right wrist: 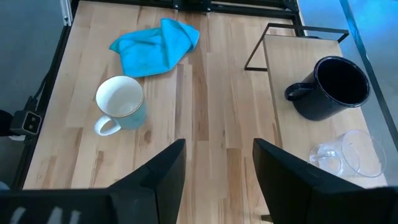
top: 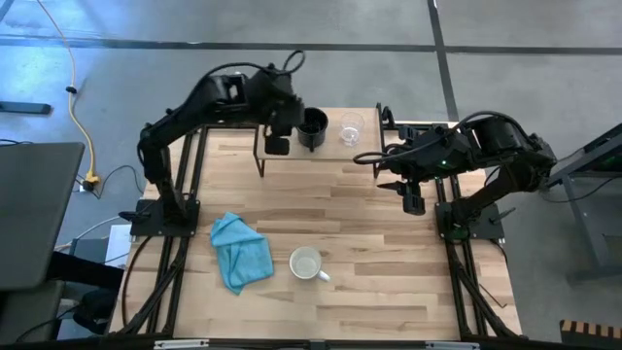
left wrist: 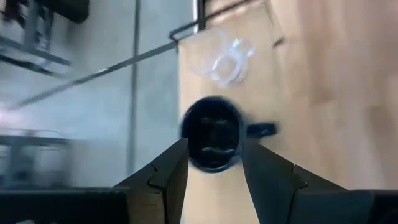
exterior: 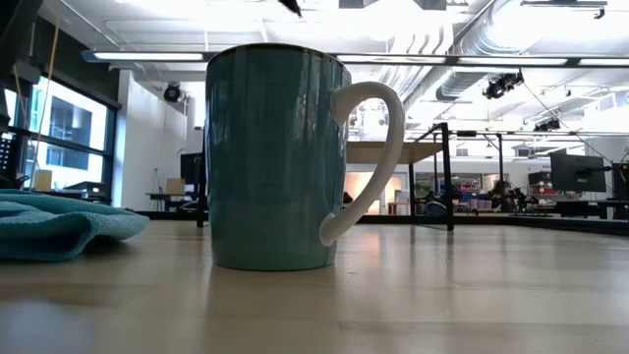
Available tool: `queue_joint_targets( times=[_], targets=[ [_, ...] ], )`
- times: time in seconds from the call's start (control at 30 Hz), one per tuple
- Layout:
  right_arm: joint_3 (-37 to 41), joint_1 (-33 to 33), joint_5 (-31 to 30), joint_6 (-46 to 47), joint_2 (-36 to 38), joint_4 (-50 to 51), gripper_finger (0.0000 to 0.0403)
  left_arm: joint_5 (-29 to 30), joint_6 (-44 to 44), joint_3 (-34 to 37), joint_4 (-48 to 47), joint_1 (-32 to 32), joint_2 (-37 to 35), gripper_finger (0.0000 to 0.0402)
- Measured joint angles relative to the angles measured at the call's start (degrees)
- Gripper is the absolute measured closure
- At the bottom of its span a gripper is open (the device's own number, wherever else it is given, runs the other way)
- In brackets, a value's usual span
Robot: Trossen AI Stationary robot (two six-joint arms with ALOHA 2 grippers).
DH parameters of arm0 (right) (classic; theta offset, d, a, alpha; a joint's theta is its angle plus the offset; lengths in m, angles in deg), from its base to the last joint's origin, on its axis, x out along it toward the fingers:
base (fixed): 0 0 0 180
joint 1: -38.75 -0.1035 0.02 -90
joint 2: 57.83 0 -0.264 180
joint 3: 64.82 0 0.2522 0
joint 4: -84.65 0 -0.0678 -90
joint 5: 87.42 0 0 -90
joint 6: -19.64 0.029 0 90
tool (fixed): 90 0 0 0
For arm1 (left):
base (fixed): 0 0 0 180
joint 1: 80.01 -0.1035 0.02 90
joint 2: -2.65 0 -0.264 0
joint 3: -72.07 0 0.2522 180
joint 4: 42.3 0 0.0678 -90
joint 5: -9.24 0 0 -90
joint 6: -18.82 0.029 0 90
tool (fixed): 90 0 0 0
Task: Stack small to large cups/mugs on shelf
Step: Put the blue mug on the shelf
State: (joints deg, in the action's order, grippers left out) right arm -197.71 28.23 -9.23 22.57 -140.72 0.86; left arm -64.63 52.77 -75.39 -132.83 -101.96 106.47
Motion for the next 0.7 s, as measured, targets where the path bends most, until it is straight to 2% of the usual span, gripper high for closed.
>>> queue_joint_targets(
  times=[0.23, 0.7],
  targets=[
    [0.0, 0.0, 0.0, -0.9, 0.0, -1.4, 0.0224, -7.4, -12.5, 0.2, -3.3, 1.4, -4.3, 0.0263],
    [0.0, 0.0, 0.4, 1.0, 0.0, -3.4, 0.0224, -18.2, -23.2, 0.3, -5.0, 3.7, -12.0, 0.0263]
  ],
)
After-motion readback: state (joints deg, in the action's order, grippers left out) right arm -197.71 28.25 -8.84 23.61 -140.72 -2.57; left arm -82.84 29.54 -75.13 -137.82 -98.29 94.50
